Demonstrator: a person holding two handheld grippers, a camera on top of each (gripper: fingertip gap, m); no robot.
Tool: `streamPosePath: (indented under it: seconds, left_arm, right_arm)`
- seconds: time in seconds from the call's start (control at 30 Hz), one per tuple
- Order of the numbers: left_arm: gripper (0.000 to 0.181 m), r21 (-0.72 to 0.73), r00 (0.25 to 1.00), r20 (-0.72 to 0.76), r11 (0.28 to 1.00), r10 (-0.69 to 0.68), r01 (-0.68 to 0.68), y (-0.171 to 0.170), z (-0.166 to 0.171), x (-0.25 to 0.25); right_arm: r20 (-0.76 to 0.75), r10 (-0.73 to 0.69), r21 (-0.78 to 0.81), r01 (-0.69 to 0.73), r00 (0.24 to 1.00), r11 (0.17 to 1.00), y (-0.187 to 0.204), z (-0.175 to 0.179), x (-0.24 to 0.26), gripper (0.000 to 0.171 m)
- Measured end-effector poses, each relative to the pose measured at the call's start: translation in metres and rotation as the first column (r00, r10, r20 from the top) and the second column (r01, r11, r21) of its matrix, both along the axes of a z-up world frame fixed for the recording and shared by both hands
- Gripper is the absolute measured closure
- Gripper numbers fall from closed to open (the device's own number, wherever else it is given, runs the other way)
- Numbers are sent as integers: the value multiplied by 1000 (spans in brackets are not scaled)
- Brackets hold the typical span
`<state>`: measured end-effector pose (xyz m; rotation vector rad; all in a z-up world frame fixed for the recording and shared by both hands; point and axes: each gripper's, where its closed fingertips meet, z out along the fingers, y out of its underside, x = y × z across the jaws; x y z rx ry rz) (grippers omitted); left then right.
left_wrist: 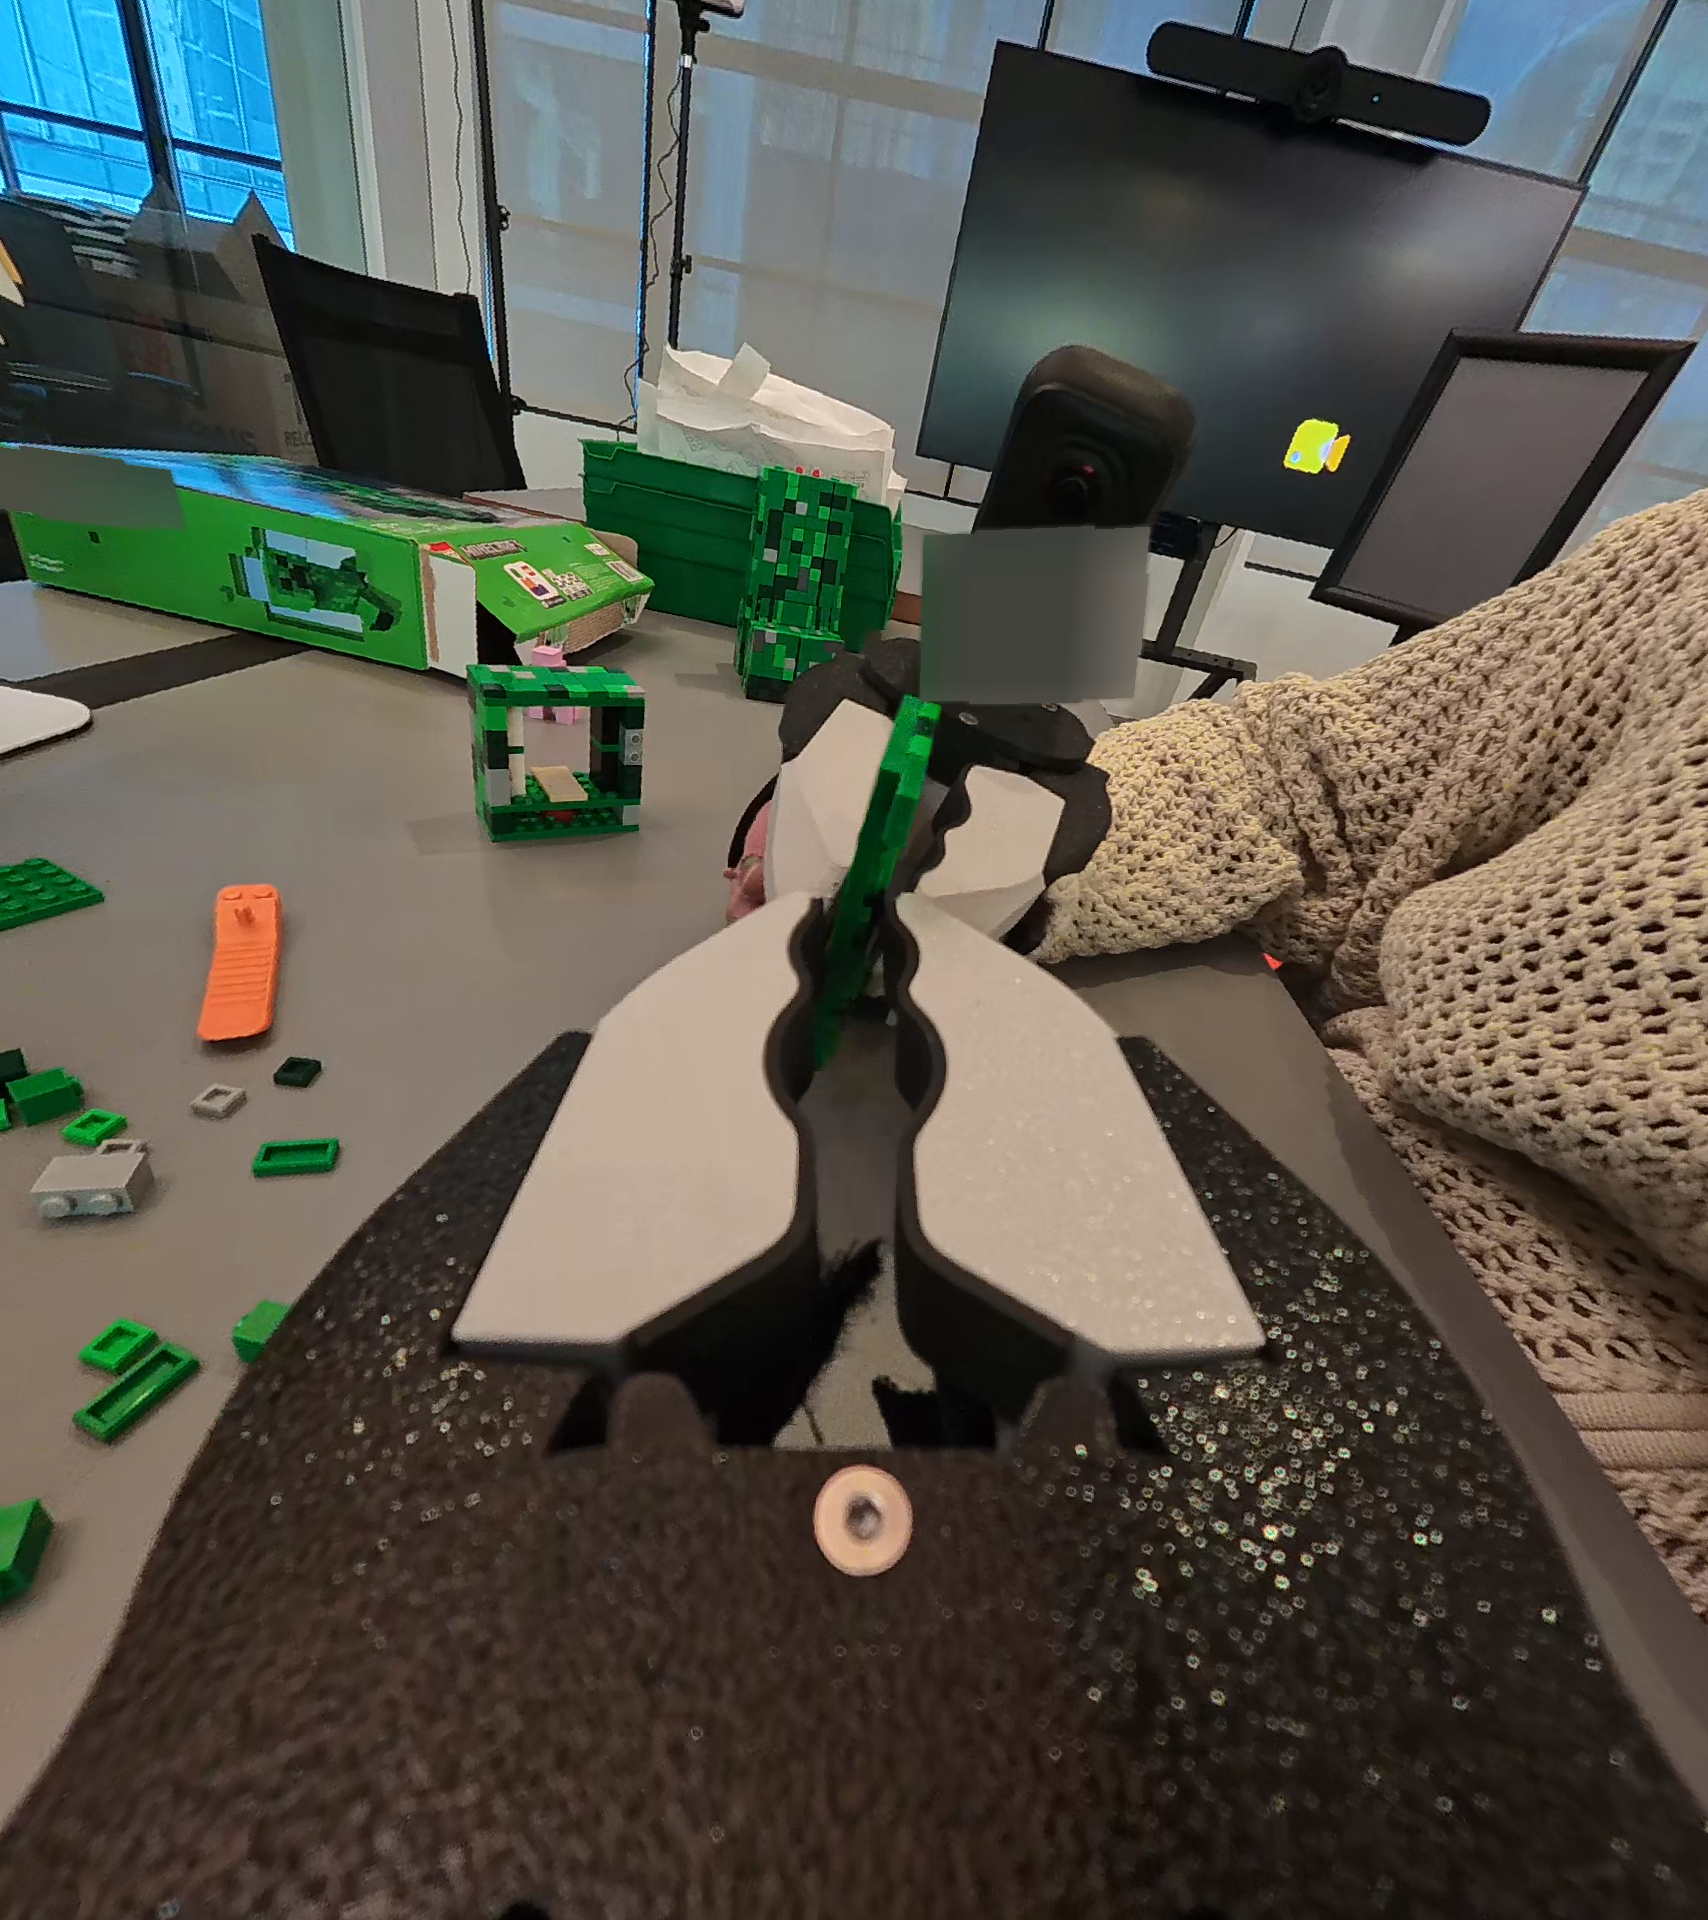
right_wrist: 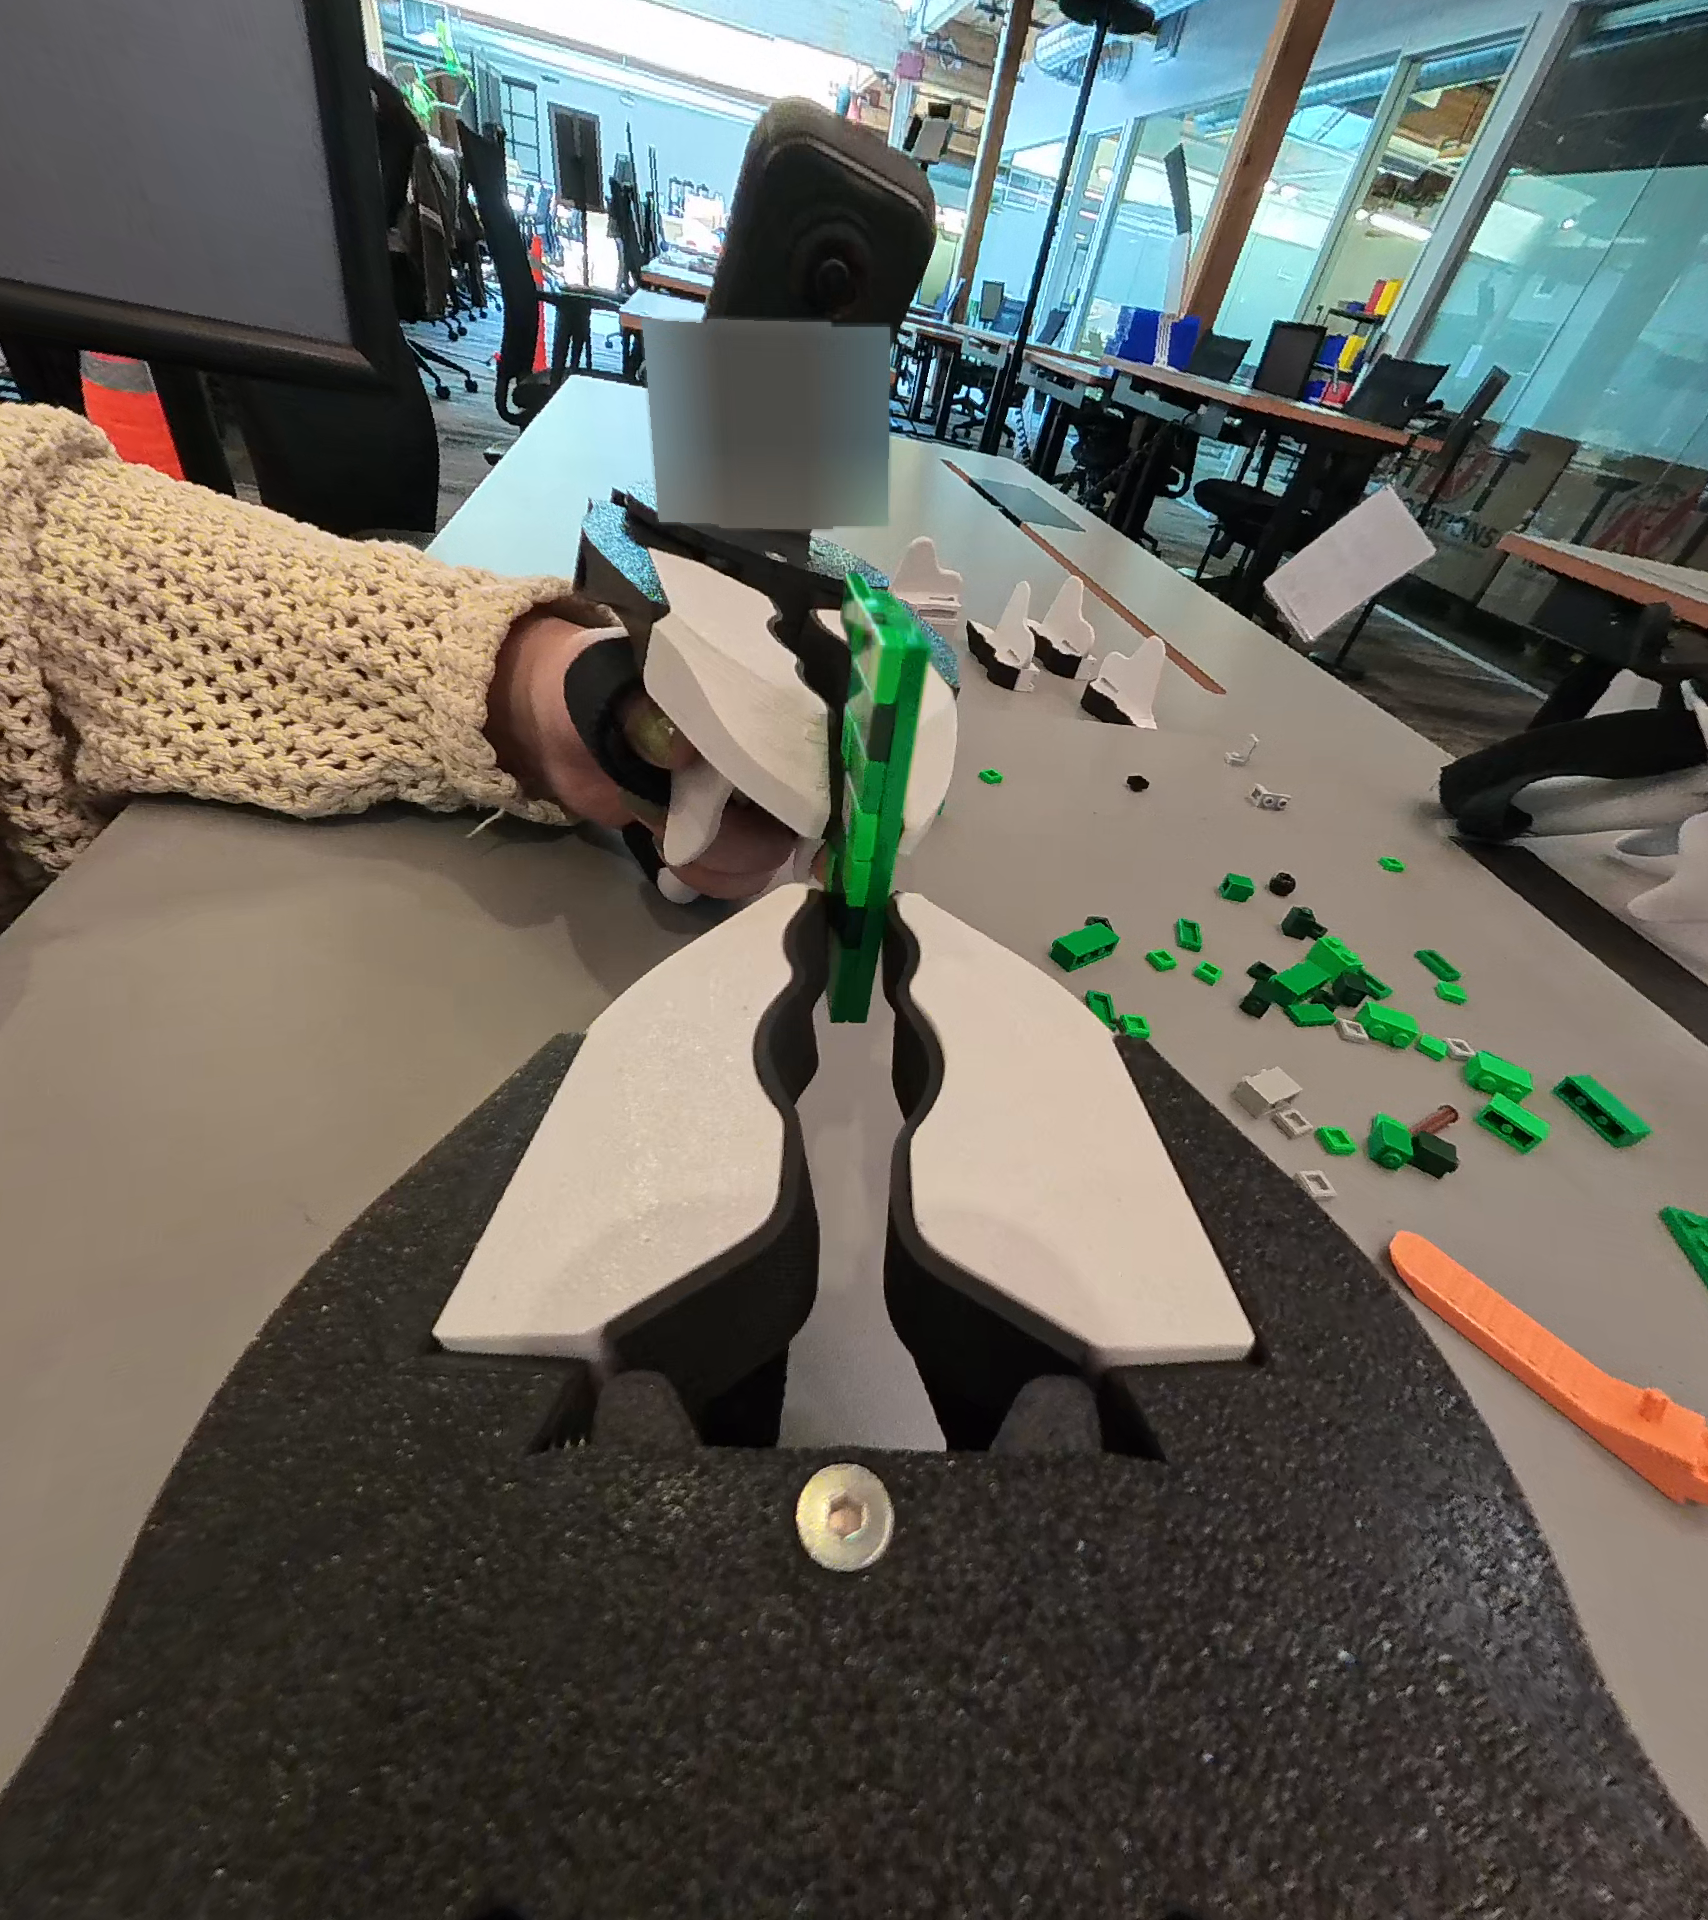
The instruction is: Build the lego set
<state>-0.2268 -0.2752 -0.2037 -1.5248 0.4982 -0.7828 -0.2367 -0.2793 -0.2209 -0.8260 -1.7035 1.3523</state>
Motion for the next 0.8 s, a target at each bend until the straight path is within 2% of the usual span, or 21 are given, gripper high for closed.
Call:
streamPosePath:
  seconds: [0.33,0.57,0.63,0.7,0.8]
  left_arm:
    - [168,33,999,-16,999,39,-38,1,2,-3]
    - [159,87,992,-79,992,100,-93,2,4,-12]
    - [153,112,983,-124,987,132,-119,2,4,-17]
    - [139,164,959,-204,972,199,-167,4,2,-24]
    - [120,307,859,-368,919,356,-249,8,1,-36]
  right_arm:
    - [-6,-6,-23,5,1000,1000,2,2,0,165]
    - [2,-36,-201,36,999,979,20,13,0,165]
    - [32,-28,-292,36,999,956,25,15,0,165]
    - [71,-1,-385,29,997,923,28,17,0,165]
    - [153,76,-496,10,985,868,24,17,1,165]
